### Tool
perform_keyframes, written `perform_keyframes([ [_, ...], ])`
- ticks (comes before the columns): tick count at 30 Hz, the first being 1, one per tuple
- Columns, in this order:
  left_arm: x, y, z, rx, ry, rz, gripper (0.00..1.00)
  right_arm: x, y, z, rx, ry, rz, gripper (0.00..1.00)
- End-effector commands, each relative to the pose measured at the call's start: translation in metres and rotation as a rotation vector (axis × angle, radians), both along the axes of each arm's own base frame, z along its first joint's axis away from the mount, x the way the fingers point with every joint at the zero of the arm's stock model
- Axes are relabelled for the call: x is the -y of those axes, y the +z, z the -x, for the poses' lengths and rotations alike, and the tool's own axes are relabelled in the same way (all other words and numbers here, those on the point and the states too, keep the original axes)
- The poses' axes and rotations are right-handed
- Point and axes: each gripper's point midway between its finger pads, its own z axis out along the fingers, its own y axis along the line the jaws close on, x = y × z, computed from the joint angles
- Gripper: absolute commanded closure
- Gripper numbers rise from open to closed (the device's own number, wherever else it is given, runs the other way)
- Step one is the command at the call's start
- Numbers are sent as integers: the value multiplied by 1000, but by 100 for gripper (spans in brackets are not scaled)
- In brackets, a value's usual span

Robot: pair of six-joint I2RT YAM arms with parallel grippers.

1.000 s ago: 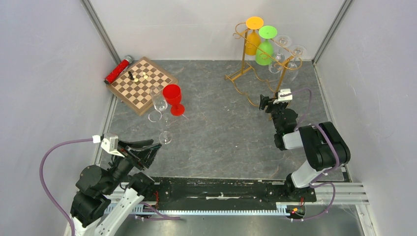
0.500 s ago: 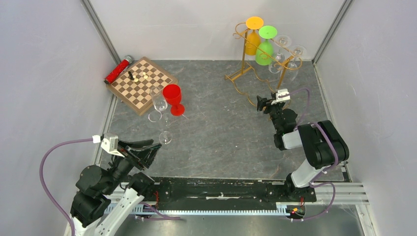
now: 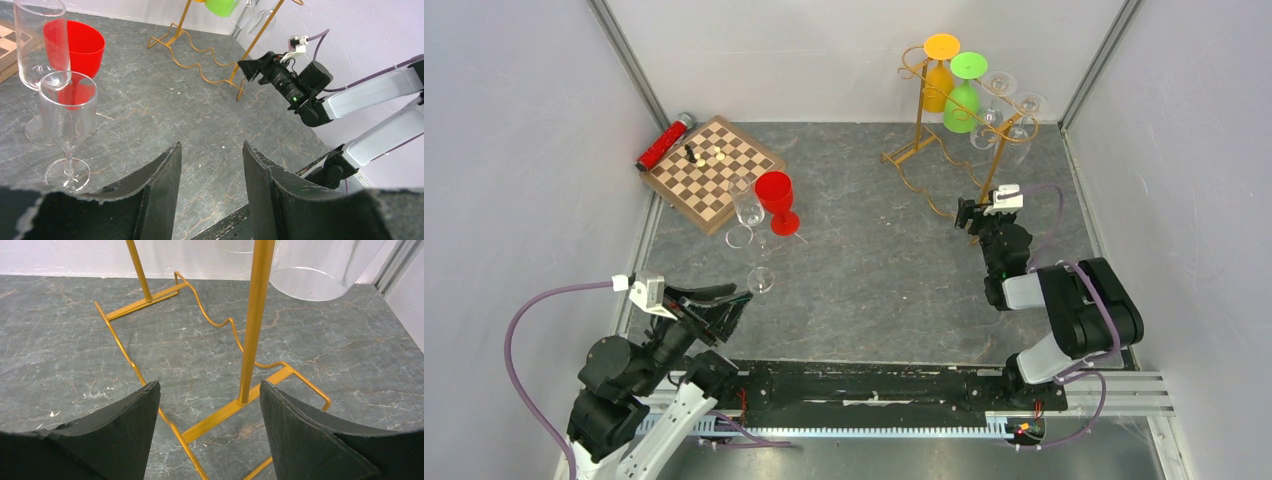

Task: Take the wine glass off the wine glass rack
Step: Move the wine rack to the center of the board.

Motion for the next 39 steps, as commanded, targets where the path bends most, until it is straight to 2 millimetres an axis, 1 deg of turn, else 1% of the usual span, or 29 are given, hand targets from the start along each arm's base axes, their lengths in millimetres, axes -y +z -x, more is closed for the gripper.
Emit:
perform_keyframes([
  [1,-4,10,5,77,-3,-2,45,6,4,-20,-7,-43,-38,24],
  [5,-3,10,5,76,-3,-3,45,4,8,-34,6,-37,-50,25],
  [9,-4,10,4,73,1,-3,45,-1,7,-48,4,-19,-46,25],
  [16,-4,9,3,68,4,-7,45,-11,9,-64,7,27,-26,25],
  [24,-3,9,2,67,4,-8,45,-27,11,-69,22,114,-23,27],
  [27,-3,9,3,68,3,-8,45,-35,11,-68,25,159,-26,27],
  [34,-3,10,4,71,-1,-5,45,-45,11,-61,29,203,-44,28],
  [39,-4,10,4,73,1,-4,45,-61,11,-56,31,247,-44,28],
])
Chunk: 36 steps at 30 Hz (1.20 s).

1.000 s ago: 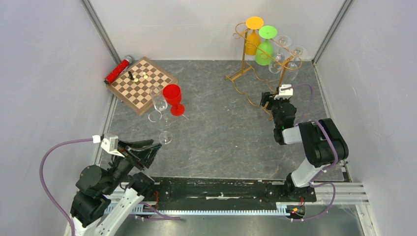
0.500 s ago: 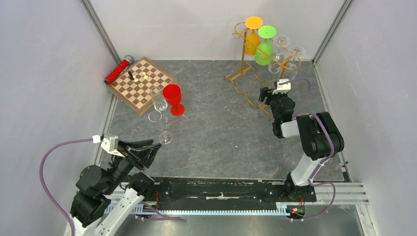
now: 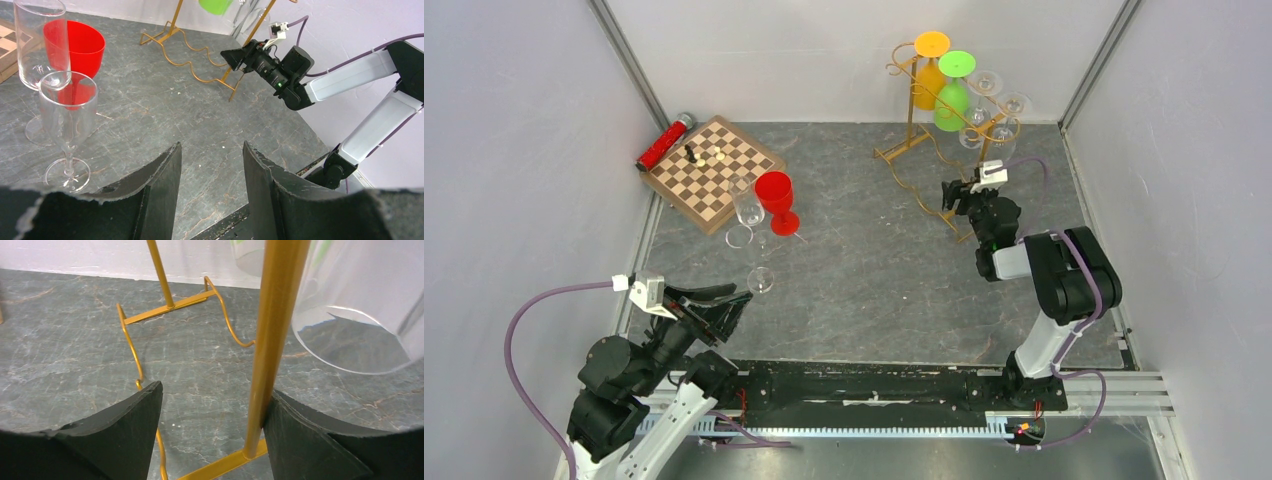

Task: Take the wine glass off the wine glass rack
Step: Move the wine rack to the center of the board.

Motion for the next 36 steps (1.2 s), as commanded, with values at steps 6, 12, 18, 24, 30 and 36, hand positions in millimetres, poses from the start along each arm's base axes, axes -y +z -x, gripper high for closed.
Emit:
perform_keyframes([
  [6,-4,10,5,76,1,-3,45,-48,25,7,80,138,-54,34],
  [12,-4,10,5,77,-1,-2,45,-64,26,11,85,156,-67,40],
  [18,-4,11,6,80,-3,-2,45,-80,22,20,83,187,-71,46],
  [24,-4,11,6,83,-6,0,45,-100,21,30,84,227,-85,46],
  [30,-4,11,6,81,-6,-2,45,-123,21,37,92,278,-98,44],
  [36,-3,10,6,79,-7,-3,45,-145,25,40,105,344,-111,46],
])
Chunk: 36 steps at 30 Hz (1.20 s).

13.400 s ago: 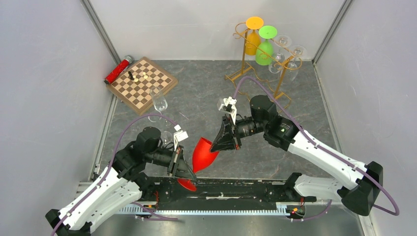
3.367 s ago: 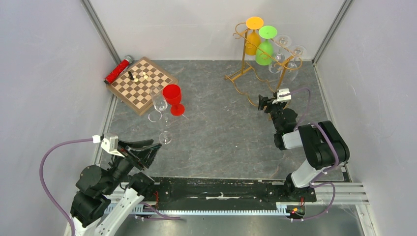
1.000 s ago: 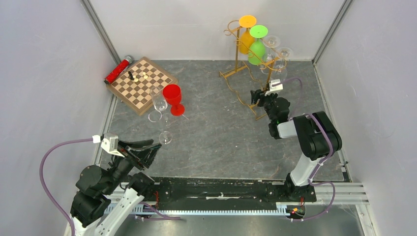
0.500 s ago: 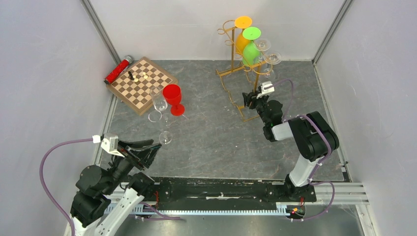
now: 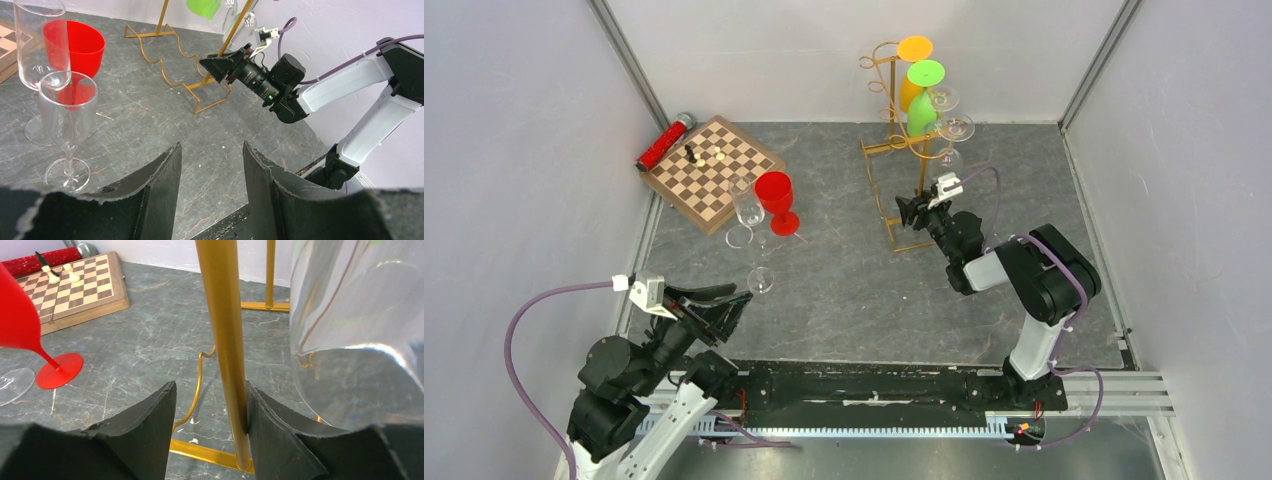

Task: Take the wine glass off the wine glass rack
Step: Move the wine rack to the center of the board.

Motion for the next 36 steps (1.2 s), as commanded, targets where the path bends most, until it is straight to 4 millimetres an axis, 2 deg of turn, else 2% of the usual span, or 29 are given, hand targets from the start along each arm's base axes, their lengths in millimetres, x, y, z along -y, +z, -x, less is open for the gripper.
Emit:
perform_keyframes([
  [1,-4,10,6,80,-5,-3,45,-26,20,2,64,88,-50,47],
  [7,-3,10,6,79,-8,-2,45,-47,18,10,64,181,-54,49],
  [16,-3,11,5,79,-7,-3,45,-63,19,32,67,268,-92,52],
  [27,-3,10,5,78,-8,-4,45,-89,28,70,87,386,-155,54],
  [36,-3,10,5,78,-7,-3,45,-116,26,101,74,459,-182,53],
])
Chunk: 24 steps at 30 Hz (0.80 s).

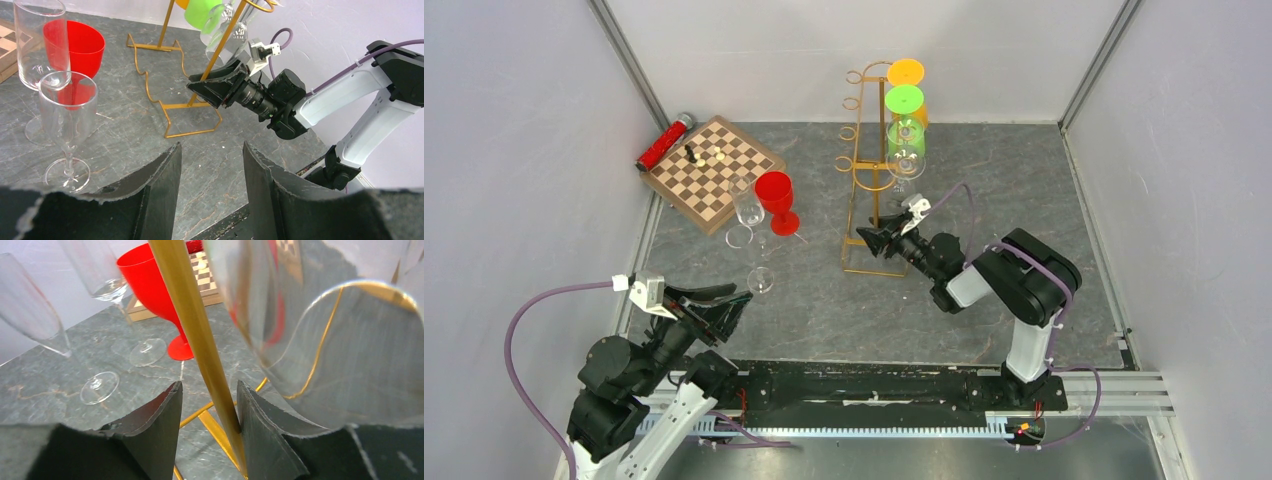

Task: Take the wine glass off the wine glass rack
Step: Move the wine rack to the center of the board.

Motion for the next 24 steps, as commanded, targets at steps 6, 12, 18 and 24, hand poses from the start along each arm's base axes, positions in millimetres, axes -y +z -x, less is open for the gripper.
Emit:
perform_keyframes([
  [6,-3,10,5,75,-5,-3,45,-26,28,41,93,99,-102,46],
  [12,-3,9,4,71,-1,-3,45,-17,41,50,120,82,-118,41],
  [18,-4,9,3,67,5,-4,45,0,45,56,141,25,-75,36],
  [24,-4,9,2,66,9,-2,45,13,44,64,136,5,-27,32],
])
